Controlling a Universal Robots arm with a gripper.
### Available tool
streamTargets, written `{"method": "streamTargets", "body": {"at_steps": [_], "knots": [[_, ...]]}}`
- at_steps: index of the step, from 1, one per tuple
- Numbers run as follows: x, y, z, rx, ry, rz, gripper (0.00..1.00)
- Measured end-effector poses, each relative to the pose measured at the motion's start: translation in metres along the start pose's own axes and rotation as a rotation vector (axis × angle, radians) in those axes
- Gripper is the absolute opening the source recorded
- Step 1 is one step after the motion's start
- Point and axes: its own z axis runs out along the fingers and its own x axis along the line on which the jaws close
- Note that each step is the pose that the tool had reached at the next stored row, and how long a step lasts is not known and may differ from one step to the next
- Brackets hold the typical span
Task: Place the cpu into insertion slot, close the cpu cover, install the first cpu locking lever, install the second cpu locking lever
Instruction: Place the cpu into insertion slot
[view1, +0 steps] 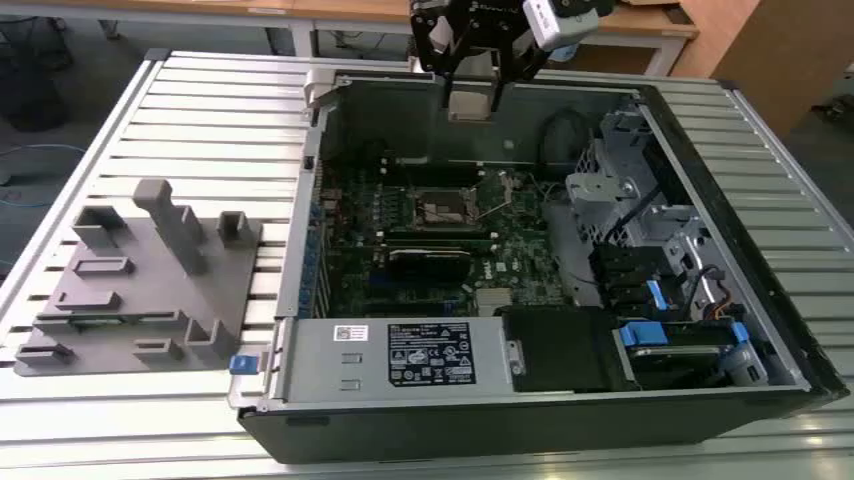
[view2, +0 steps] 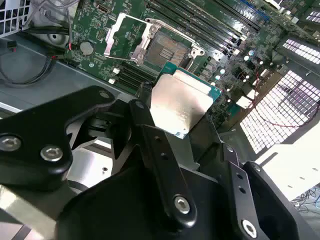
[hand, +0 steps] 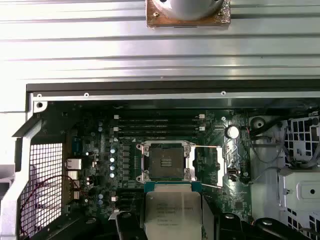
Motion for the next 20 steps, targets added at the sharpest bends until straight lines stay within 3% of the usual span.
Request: {"method": "streamTargets", "body": {"at_steps": [20], "knots": [[-0.0001, -0.0004, 0.0043, 0.0000, 0.0000, 0.000, 0.54]]}}
